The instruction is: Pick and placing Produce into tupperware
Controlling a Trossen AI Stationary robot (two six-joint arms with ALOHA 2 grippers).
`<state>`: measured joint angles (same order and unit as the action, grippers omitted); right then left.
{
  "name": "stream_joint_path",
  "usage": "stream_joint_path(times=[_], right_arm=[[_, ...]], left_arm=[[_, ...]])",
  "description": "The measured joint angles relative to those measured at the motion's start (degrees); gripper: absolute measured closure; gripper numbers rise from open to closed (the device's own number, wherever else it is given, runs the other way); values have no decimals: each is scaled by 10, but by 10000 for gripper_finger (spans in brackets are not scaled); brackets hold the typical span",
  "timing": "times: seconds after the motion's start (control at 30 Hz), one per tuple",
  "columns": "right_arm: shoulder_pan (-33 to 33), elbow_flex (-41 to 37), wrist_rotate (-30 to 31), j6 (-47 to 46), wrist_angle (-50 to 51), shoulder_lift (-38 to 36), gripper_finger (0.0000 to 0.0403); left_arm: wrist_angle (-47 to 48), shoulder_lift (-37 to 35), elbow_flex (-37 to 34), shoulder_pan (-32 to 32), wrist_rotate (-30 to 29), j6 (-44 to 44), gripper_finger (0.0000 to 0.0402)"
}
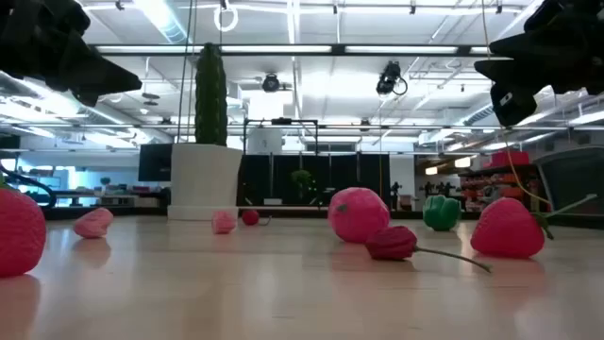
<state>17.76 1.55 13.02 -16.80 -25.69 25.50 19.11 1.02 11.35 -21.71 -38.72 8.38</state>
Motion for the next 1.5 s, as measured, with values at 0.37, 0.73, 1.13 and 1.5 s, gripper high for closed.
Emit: stream_joint_path(times=[0.37,0.73,1.13,1.5], right_arm=[[0,0,0,0,0,0,268],[0,0,0,0,0,0,268],[0,0,0,0,0,0,268],[0,0,0,0,0,0,268]], left_arm=[[0,0,0,0,0,0,312],[0,0,0,0,0,0,313],[0,0,0,0,0,0,321],[0,0,0,0,0,0,311]])
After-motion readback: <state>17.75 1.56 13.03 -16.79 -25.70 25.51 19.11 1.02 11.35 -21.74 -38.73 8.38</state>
